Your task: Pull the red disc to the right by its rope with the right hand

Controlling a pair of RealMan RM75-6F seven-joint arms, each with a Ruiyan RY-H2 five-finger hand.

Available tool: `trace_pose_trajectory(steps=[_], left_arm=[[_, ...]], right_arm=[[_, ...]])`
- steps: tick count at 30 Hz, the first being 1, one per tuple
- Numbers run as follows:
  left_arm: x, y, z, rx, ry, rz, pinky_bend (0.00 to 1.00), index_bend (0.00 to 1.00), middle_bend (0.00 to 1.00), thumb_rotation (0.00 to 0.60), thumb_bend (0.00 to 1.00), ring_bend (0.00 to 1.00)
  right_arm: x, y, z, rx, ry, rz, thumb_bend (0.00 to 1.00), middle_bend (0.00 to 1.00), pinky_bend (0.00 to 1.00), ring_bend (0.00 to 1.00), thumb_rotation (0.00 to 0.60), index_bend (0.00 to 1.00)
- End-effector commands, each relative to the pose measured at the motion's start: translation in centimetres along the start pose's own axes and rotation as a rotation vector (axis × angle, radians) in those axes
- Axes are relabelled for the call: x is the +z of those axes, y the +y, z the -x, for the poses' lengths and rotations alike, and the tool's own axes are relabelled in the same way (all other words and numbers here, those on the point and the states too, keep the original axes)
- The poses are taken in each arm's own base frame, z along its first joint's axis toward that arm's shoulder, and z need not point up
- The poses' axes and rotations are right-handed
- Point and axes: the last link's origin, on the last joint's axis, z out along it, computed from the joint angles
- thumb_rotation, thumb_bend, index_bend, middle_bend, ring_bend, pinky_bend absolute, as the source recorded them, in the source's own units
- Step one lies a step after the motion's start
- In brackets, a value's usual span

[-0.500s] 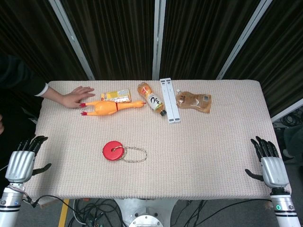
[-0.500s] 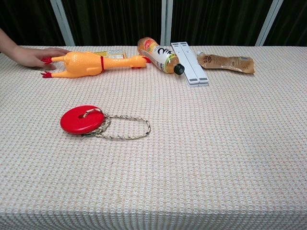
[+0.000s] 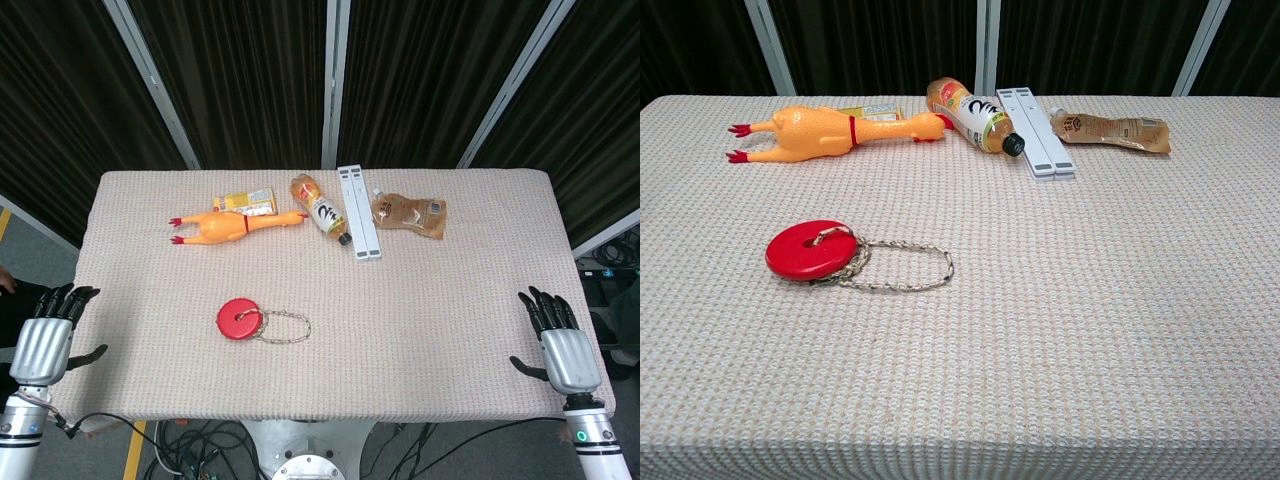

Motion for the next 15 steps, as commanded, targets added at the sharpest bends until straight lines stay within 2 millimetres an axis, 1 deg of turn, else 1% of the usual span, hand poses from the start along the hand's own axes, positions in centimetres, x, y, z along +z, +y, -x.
trace_pose_trajectory(steps=[1, 6, 8, 15], left_arm=[[-0.2, 0.0, 0.0, -0.001, -0.003, 0.0, 0.14, 0.2, 0.18, 0.6, 0.03, 0.1], [-0.2, -0.1, 0.3, -0.005, -0.004, -0.005, 0.14, 0.19, 0.18, 0.6, 0.02, 0.1], [-0.1, -0.1, 0.4, -0.001, -0.007, -0.001, 0.14, 0.2, 0.18, 0.6, 0.02, 0.1], [-0.2, -0.3, 0.4, 0.0, -0.005, -0.009, 0.14, 0.2, 0.18, 0.6, 0.02, 0.1]], right_arm=[[0.6, -1.1, -0.1, -0.018, -0.013, -0.05, 0.03, 0.0, 0.0, 0.0, 0.6, 0.0], [2.0, -3.7, 0.0, -0.063, -0.053, -0.168, 0.03, 0.0, 0.0, 0.0, 0.6, 0.0], [2.9, -5.3, 0.0, -0.083, -0.075, -0.235, 0.02, 0.0, 0.0, 0.0, 0.6, 0.0], [6.0, -12.2, -0.2, -0.105, -0.174, -0.476, 0.04, 0.0, 0.0, 0.0, 0.6, 0.0]])
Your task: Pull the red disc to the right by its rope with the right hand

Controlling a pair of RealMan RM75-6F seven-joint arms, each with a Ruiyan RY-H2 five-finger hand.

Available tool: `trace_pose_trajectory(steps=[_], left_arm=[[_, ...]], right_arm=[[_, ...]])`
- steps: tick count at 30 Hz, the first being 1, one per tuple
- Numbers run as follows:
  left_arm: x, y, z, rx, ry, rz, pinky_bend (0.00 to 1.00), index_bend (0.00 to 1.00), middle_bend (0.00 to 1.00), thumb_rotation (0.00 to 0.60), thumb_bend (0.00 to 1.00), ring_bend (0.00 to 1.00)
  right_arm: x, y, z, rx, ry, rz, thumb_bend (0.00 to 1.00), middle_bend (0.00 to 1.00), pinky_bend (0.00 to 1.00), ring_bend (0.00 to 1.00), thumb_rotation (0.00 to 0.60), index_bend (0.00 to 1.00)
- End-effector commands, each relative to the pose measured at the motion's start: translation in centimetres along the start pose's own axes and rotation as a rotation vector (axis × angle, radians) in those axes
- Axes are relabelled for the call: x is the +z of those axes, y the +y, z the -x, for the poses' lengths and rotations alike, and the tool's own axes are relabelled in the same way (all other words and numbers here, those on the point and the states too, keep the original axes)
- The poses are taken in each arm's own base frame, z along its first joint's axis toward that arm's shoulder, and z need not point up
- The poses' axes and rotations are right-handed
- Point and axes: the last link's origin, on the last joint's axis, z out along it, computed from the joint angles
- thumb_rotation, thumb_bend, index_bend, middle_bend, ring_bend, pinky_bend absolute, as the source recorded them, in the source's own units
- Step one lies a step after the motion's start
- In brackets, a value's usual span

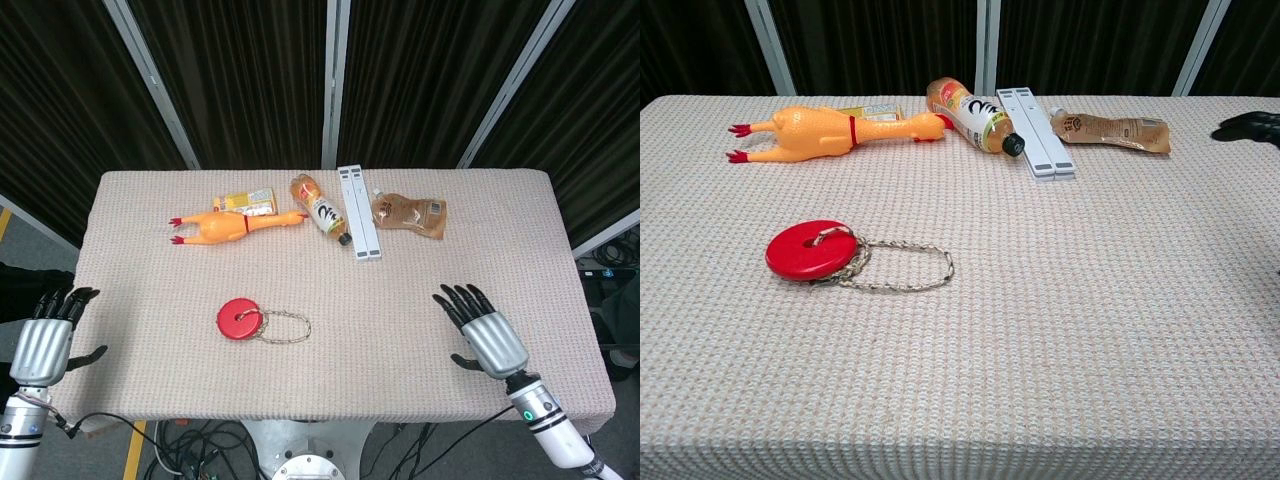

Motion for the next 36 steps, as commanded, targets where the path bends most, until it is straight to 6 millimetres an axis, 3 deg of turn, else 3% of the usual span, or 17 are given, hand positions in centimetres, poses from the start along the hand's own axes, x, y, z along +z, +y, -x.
trace_pose_trajectory(steps=[1, 9, 15, 25, 36], left_arm=[[-0.1, -0.1, 0.0, 0.0, -0.002, -0.005, 0.14, 0.2, 0.18, 0.6, 0.02, 0.1], [-0.2, -0.5, 0.0, -0.002, -0.001, -0.018, 0.14, 0.2, 0.18, 0.6, 0.02, 0.1], [-0.4, -0.9, 0.1, -0.004, -0.001, -0.026, 0.14, 0.2, 0.18, 0.6, 0.02, 0.1], [-0.5, -1.5, 0.1, -0.004, 0.003, -0.043, 0.14, 0.2, 0.18, 0.6, 0.02, 0.1], [-0.7, -2.1, 0.0, -0.004, 0.005, -0.055, 0.14, 0.2, 0.18, 0.6, 0.02, 0.1]], right_arm=[[3.2, -3.3, -1.0, -0.023, -0.055, -0.142, 0.04, 0.0, 0.0, 0.0, 0.6, 0.0], [8.7, -9.1, -2.2, -0.087, -0.119, -0.319, 0.06, 0.02, 0.0, 0.0, 0.6, 0.0], [11.4, -12.1, -1.8, -0.104, -0.194, -0.386, 0.11, 0.08, 0.0, 0.0, 0.6, 0.0], [14.0, -15.1, 0.4, -0.127, -0.303, -0.431, 0.18, 0.09, 0.0, 0.0, 0.6, 0.0], [14.8, -17.0, 2.4, -0.122, -0.378, -0.459, 0.21, 0.09, 0.0, 0.0, 0.6, 0.0]])
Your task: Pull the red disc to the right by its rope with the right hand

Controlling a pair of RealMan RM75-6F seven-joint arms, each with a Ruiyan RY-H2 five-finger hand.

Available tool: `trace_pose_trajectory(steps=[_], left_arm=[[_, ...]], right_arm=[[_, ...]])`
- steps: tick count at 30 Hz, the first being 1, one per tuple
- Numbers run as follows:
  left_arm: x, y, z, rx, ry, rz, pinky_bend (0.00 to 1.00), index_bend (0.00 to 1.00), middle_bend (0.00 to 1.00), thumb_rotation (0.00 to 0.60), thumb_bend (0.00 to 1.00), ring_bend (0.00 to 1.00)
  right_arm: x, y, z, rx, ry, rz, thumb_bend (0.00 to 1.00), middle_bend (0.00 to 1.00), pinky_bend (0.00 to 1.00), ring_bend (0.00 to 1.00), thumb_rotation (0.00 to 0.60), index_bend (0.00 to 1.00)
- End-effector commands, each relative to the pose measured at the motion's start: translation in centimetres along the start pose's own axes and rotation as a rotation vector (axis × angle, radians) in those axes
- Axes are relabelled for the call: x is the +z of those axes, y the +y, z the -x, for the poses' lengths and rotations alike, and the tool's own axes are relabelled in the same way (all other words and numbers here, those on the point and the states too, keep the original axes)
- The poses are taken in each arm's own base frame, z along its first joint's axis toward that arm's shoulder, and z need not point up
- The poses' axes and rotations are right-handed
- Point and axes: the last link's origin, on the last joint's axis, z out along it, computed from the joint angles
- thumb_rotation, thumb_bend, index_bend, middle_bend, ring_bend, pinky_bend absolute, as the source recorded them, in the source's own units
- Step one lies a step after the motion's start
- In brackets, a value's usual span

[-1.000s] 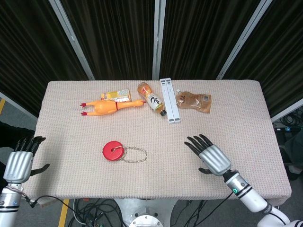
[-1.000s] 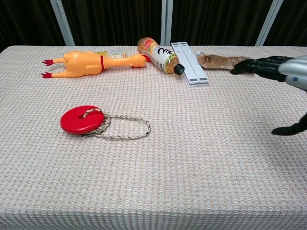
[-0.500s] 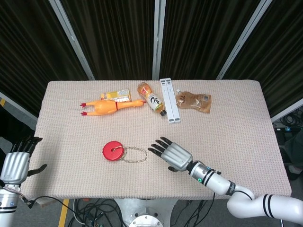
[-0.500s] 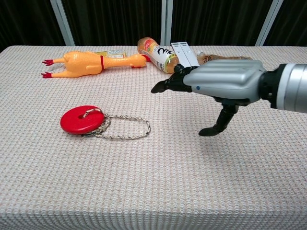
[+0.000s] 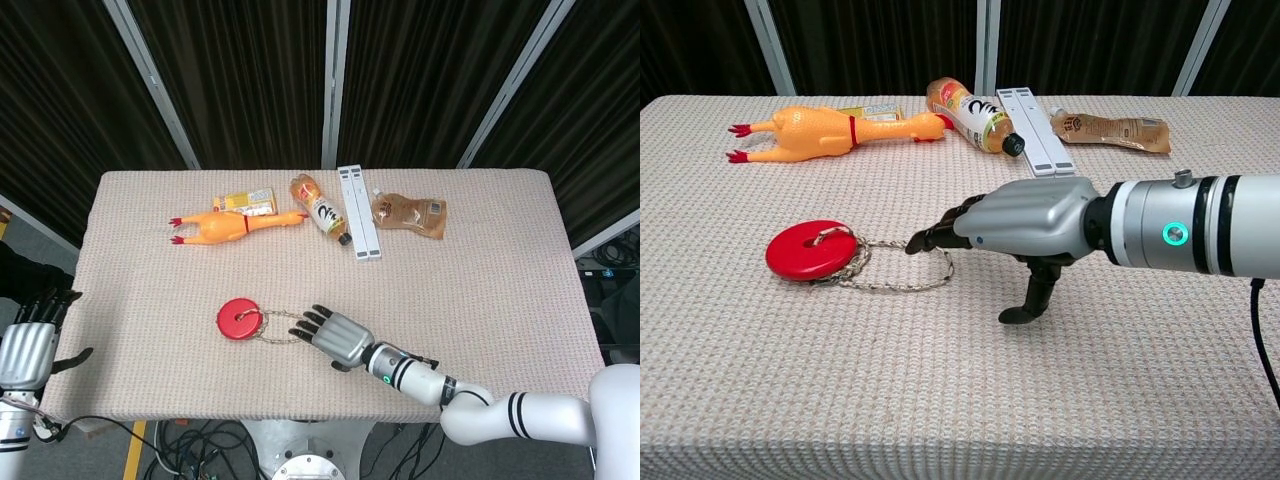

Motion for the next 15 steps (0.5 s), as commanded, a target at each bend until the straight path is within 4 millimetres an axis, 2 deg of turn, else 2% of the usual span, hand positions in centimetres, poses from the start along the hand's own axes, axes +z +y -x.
trace_pose_trajectory(steps=[1, 15], left_arm=[[-0.02, -0.07, -0.07, 0.0, 0.002, -0.002, 0.14, 0.2, 0.18, 0.6, 0.02, 0.1], [-0.08, -0.2, -0.06, -0.001, 0.003, -0.006, 0.14, 0.2, 0.18, 0.6, 0.02, 0.1]], right_arm=[[0.32, -0.19, 0.34, 0.006, -0.019, -0.005, 0.22, 0.09, 0.0, 0.0, 0.6, 0.0], [0.65, -0.03, 0.62, 0.013, -0.05, 0.007, 0.25, 0.18, 0.0, 0.0, 0.6, 0.0]])
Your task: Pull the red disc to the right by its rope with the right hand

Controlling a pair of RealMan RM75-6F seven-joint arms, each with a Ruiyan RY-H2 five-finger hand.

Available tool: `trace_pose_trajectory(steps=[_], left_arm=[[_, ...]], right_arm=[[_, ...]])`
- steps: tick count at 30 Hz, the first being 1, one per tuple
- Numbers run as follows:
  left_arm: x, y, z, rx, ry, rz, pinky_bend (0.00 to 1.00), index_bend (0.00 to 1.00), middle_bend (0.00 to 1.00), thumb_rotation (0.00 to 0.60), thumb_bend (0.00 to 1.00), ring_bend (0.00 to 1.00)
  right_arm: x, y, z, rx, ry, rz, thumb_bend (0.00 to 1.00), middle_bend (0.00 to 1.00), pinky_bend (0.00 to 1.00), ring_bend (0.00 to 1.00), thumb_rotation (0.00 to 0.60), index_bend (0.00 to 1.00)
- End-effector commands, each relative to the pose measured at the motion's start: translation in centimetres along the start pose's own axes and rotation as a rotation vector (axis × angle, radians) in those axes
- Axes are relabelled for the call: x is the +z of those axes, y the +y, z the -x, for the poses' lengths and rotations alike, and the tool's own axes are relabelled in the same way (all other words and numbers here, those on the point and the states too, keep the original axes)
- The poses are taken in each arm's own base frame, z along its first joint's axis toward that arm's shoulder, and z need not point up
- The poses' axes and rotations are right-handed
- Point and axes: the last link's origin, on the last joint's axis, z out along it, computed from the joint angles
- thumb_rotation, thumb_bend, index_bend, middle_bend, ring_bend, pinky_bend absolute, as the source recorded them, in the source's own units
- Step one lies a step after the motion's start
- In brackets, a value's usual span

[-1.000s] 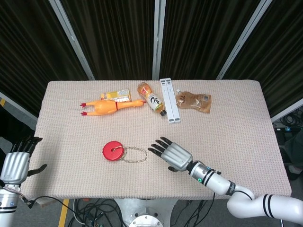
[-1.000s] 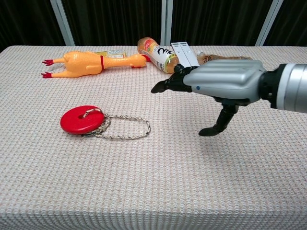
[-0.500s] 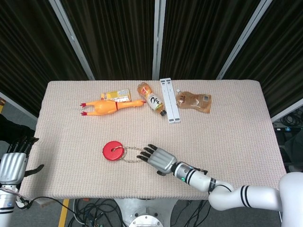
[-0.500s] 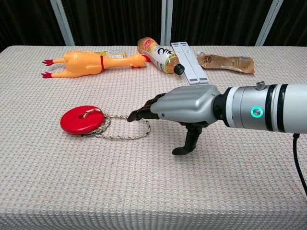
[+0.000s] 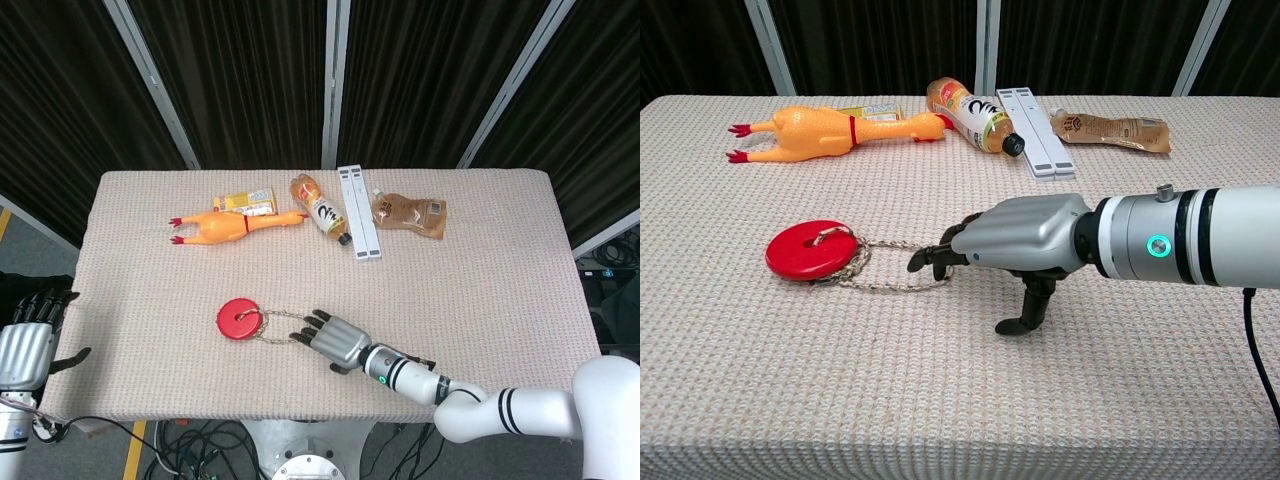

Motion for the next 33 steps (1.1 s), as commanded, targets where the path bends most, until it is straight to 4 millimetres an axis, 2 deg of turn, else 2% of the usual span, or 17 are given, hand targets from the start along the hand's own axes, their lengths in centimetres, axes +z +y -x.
trace_pose_trajectory(steps=[1, 17, 26, 33], left_arm=[[0.0, 0.0, 0.0, 0.0, 0.0, -0.001, 0.14, 0.2, 0.18, 0.6, 0.02, 0.1], [0.0, 0.0, 0.0, 0.003, -0.002, -0.001, 0.14, 0.2, 0.18, 0.6, 0.02, 0.1], [-0.1, -0.2, 0.0, 0.002, -0.003, -0.007, 0.14, 0.2, 0.18, 0.6, 0.03, 0.1], [-0.1, -0.4, 0.1, 0.001, -0.003, -0.011, 0.14, 0.2, 0.18, 0.6, 0.02, 0.1]], right_arm=[[0.0, 0.0, 0.0, -0.002, -0.002, 0.001, 0.25, 0.19, 0.0, 0.0, 0.6, 0.0], [0.1, 0.6, -0.3, 0.035, -0.001, 0.027, 0.27, 0.46, 0.0, 0.0, 0.6, 0.0], [0.7, 0.3, -1.0, 0.1, 0.026, 0.018, 0.33, 0.53, 0.0, 0.0, 0.6, 0.0], [0.9, 0.4, -1.1, 0.107, 0.013, 0.014, 0.34, 0.59, 0.0, 0.04, 0.6, 0.0]])
